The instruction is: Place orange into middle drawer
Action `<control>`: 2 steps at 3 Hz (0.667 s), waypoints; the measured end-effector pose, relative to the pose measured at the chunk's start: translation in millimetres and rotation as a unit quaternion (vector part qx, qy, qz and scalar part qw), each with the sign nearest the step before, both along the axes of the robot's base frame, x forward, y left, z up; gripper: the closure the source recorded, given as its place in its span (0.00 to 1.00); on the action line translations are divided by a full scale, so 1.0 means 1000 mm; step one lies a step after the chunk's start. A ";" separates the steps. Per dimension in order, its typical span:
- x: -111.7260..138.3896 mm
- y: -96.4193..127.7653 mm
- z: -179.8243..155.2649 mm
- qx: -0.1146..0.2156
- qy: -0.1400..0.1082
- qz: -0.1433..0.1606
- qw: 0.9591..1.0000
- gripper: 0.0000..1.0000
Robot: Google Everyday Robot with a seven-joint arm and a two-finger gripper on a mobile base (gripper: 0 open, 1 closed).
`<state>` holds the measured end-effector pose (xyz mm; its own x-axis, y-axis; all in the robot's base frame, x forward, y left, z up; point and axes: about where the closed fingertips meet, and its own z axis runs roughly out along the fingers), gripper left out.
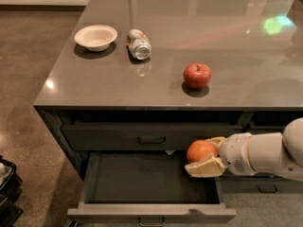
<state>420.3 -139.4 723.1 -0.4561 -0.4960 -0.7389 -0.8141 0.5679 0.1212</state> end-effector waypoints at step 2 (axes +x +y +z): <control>0.016 -0.033 -0.107 0.017 0.029 -0.094 0.995 1.00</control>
Offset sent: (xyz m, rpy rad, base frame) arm 0.0287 -0.0534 -0.1670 0.0378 0.0989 -0.2943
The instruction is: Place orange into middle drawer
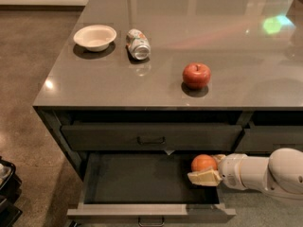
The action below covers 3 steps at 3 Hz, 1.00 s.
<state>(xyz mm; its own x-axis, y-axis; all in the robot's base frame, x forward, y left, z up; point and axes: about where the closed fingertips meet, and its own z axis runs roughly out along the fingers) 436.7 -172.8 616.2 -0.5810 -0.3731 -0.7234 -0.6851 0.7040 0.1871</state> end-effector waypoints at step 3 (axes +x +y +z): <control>0.007 -0.004 -0.044 0.029 0.015 -0.021 0.999 1.00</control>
Offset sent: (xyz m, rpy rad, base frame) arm 0.0034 -0.0105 -0.0136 0.0120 0.0001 -0.0554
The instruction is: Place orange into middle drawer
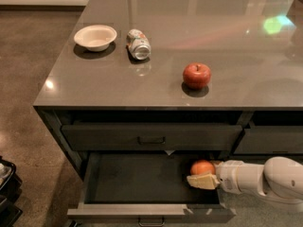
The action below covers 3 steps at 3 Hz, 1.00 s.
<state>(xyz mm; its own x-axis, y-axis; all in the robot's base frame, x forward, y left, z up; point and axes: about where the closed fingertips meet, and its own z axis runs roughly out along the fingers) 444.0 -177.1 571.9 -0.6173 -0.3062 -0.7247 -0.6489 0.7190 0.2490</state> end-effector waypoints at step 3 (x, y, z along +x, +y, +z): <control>0.021 0.011 -0.145 0.047 0.107 -0.005 0.993 1.00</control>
Offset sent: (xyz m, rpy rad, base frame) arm 0.0258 0.0104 -0.1697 0.1318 0.2579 -0.0160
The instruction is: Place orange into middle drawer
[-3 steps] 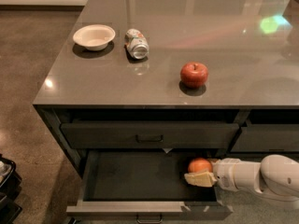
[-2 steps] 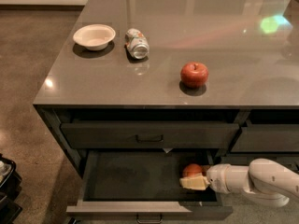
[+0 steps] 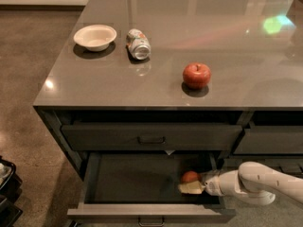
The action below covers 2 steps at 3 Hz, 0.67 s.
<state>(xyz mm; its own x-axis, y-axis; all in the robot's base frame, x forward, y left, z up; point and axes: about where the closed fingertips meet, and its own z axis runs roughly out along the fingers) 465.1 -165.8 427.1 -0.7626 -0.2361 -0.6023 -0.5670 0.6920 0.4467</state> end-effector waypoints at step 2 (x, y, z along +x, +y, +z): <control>0.004 0.002 -0.020 -0.010 0.011 -0.001 1.000 0.81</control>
Offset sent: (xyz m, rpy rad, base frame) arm 0.0034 0.0016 -0.0175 -0.0174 0.0199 -0.0015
